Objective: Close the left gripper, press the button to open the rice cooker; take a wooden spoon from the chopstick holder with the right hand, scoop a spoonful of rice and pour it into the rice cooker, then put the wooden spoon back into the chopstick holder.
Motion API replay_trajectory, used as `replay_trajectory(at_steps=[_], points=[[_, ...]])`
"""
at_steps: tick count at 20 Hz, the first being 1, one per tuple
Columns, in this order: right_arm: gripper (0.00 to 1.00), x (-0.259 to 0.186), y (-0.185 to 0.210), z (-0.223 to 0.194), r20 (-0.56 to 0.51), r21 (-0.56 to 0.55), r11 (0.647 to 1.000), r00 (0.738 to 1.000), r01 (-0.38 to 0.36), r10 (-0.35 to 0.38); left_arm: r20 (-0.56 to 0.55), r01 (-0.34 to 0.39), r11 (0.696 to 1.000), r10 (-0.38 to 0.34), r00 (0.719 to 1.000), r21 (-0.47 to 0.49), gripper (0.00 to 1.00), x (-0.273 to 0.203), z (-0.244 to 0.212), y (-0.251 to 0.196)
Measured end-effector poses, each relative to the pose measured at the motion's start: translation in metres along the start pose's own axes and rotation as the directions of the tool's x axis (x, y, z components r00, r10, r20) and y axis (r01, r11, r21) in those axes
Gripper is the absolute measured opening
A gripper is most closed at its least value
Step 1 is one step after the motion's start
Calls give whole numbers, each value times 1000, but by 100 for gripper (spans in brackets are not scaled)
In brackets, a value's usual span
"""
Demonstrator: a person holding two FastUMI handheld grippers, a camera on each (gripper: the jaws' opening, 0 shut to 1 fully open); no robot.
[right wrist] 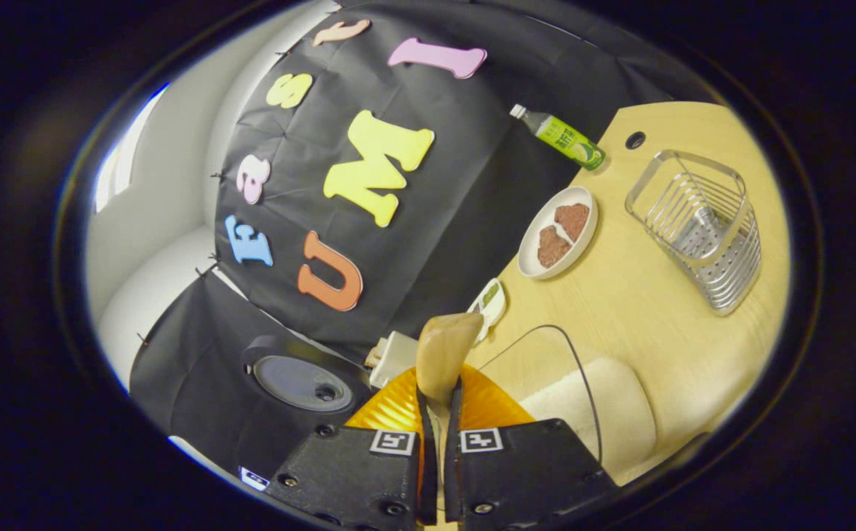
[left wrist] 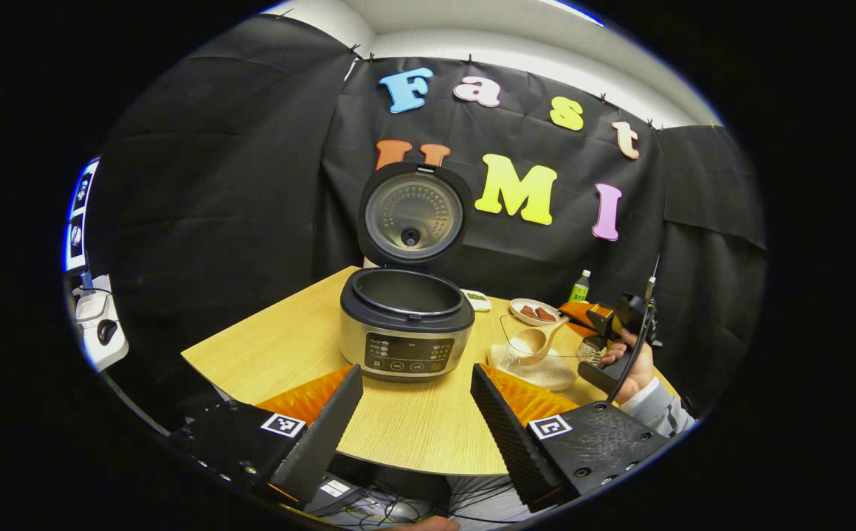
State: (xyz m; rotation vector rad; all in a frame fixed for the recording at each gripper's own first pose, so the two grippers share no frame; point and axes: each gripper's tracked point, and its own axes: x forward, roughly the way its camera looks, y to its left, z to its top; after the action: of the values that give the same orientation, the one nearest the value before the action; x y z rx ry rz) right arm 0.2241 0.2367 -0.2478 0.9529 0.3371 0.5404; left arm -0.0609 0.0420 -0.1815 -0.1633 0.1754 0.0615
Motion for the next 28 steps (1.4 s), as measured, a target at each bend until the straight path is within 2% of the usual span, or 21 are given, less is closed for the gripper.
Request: replay_trajectory(at_steps=[6, 9, 11, 14, 16, 18, 25, 26, 28], points=[[9, -21, -4, 29, 70, 204, 979, 997, -26, 12, -3, -9, 1000, 8, 1000, -8, 95, -1, -4, 3], [9, -34, -13, 39, 116, 315, 949, 993, -31, -6, -1, -7, 1000, 7, 1000, 3, 95, 0, -5, 1], [8, -41, -17, 42, 133, 416, 907, 991, -56, 1, -3, -8, 1000, 8, 1000, 9, 95, 0, -7, 1], [8, -43, -13, 43, 142, 557, 825, 990, -100, 25, -4, -4, 1000, 4, 1000, 9, 95, -4, -6, 0], [9, -48, -1, 44, 148, 611, 778, 987, -146, 69, 0, 1, 1000, -1, 1000, 13, 95, -4, -6, -2], [9, -49, 20, 42, 149, 640, 746, 982, -186, 118, 5, -4, 1000, 4, 1000, 21, 95, -6, -4, 1], [8, -33, 85, 31, 128, 593, 775, 976, -219, 178, 39, -9, 998, 7, 999, 56, 95, -22, 6, 9], [8, -28, 93, 28, 125, 581, 785, 977, -215, 175, 51, -16, 998, 12, 999, 65, 95, -25, 11, 12], [8, -13, 108, 19, 80, 528, 828, 982, -187, 170, 72, -36, 996, 30, 997, 83, 94, -30, 19, 20]])
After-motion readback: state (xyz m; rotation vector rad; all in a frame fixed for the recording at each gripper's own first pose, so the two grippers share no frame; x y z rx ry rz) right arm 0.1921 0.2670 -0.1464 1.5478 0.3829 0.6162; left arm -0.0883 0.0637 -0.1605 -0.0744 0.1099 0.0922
